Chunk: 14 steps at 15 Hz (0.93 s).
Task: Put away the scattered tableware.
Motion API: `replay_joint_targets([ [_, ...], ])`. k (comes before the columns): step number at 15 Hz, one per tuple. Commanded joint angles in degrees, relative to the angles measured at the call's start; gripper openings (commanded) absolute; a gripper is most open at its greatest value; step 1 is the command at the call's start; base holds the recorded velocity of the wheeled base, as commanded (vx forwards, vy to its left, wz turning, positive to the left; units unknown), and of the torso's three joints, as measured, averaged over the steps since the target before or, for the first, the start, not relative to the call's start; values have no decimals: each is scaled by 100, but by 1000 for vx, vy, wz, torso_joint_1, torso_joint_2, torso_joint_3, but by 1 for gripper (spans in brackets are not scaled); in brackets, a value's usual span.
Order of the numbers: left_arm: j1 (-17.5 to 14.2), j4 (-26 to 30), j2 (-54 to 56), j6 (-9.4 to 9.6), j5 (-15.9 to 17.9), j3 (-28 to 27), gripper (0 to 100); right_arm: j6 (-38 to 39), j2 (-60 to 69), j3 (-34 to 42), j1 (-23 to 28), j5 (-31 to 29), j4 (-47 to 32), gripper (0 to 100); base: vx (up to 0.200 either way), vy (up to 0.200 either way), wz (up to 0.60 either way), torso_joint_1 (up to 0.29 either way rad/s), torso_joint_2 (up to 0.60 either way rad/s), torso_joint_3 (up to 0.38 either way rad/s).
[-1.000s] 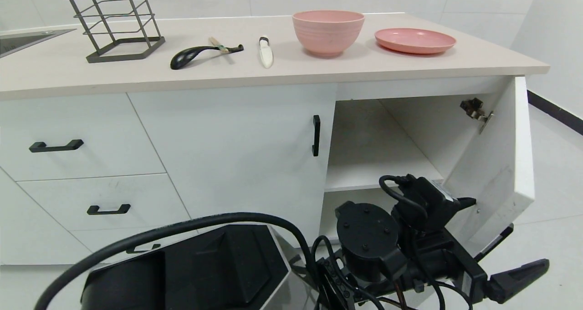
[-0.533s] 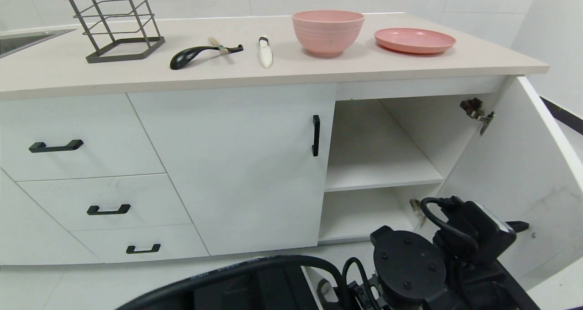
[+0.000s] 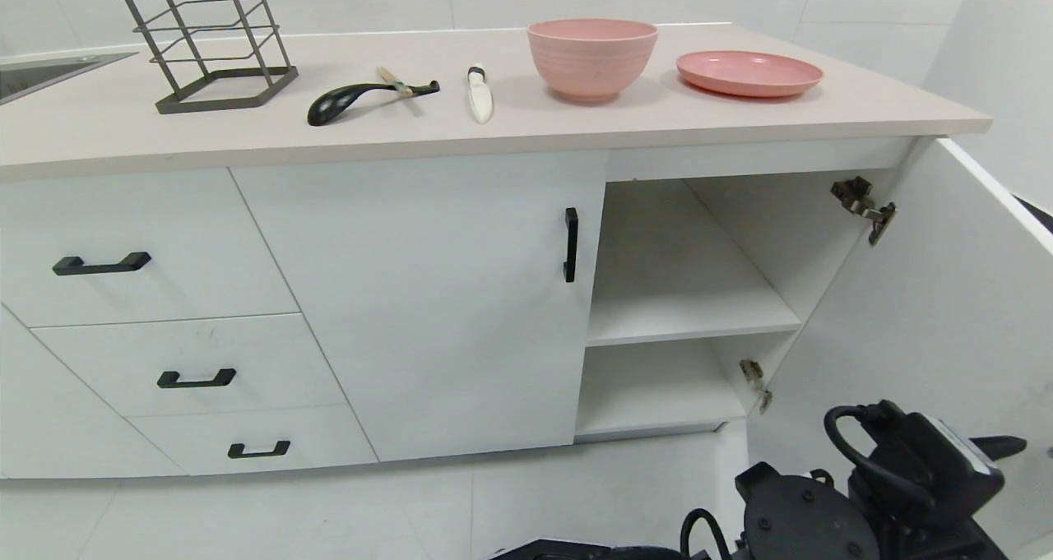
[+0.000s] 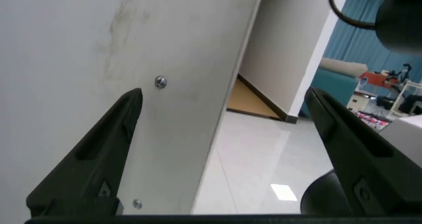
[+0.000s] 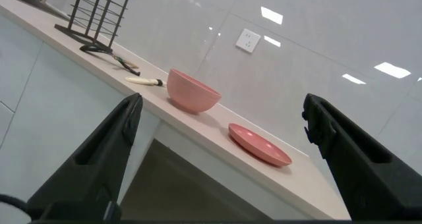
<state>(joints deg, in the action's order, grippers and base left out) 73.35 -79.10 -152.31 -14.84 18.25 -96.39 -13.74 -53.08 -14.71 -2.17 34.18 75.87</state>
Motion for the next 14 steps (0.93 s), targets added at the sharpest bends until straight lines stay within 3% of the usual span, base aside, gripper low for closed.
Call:
replay_joint_targets([
  [1, 215, 106, -519, -2, 3, -785, 100, -6, -1, -5, 41, 1, -2, 100, 0, 0, 0, 0, 0, 0],
  [3, 391, 123, -695, -2, 12, -1119, 100, -15, 26, -5, 76, 1, 6, 100, 0, 0, 0, 0, 0, 0],
  [6, 276, 9, -642, -2, 12, -1075, 100, -24, 96, -14, 164, 9, -2, 100, 0, 0, 0, 0, 0, 0],
  [8, 65, -334, -291, -2, 21, -380, 100, -24, 105, 4, 164, 9, -2, 100, 0, 0, 0, 0, 0, 0],
  [10, -181, -975, 597, -2, 21, 1061, 100, -24, 105, 48, 155, 9, -2, 100, 0, 0, 0, 0, 0, 0],
  [12, -550, -1090, 1872, 51, -6, 2986, 100, -24, 96, 83, 129, 9, -2, 100, 0, 0, 0, 0, 0, 0],
  [14, -972, -1090, 3014, 148, -23, 4577, 100, -32, 87, 179, 129, 9, 6, 100, 0, 0, 0, 0, 0, 0],
])
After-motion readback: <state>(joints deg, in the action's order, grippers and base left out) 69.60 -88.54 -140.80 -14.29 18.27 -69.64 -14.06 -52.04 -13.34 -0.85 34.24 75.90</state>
